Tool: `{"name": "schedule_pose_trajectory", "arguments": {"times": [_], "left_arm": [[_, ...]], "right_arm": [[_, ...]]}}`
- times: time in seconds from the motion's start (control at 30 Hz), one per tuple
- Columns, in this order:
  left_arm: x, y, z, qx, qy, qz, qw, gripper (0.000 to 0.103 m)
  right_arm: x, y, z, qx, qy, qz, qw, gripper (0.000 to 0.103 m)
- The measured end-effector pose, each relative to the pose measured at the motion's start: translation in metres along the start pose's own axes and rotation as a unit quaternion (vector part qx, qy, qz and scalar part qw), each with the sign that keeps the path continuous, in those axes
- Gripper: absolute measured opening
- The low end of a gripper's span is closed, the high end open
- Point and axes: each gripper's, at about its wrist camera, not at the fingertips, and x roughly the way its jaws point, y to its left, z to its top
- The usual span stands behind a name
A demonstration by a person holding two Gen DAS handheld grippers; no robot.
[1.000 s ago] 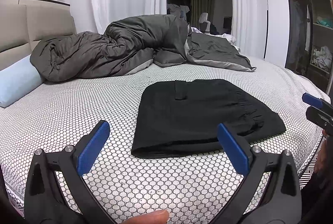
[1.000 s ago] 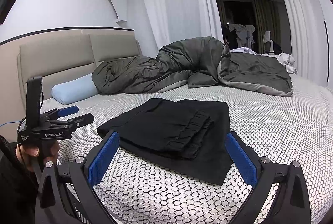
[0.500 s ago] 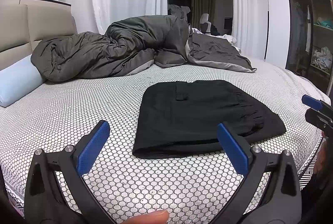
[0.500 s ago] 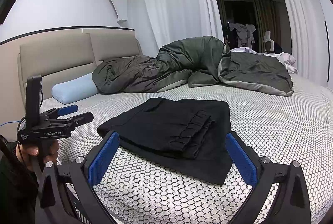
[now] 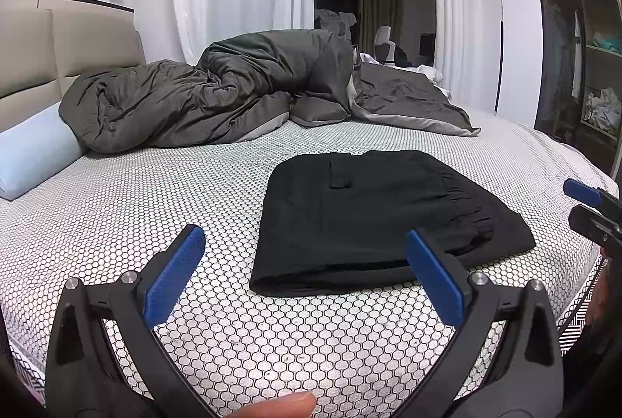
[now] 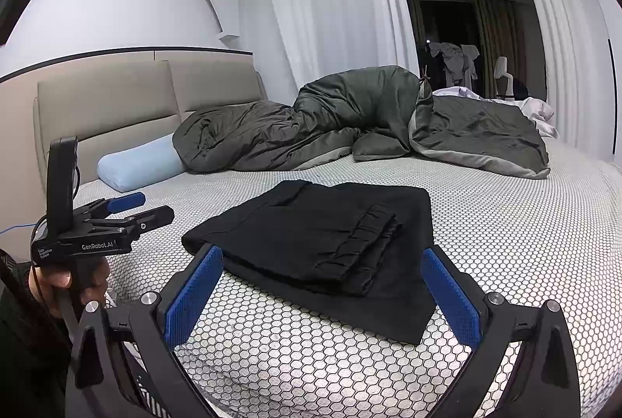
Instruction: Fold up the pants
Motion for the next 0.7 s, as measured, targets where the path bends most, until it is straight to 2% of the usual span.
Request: {"name": "schedule_pose_trajectory", "arguments": {"times": [0.7], "left_arm": [[-0.0084,-0.0059,0.0017,-0.006,-0.004,0.008,0.9999,0.102]], "right_arm": [[0.0022,-0.007,-0.0015,-0.001,0.007,0.002,1.0,0.103]]}}
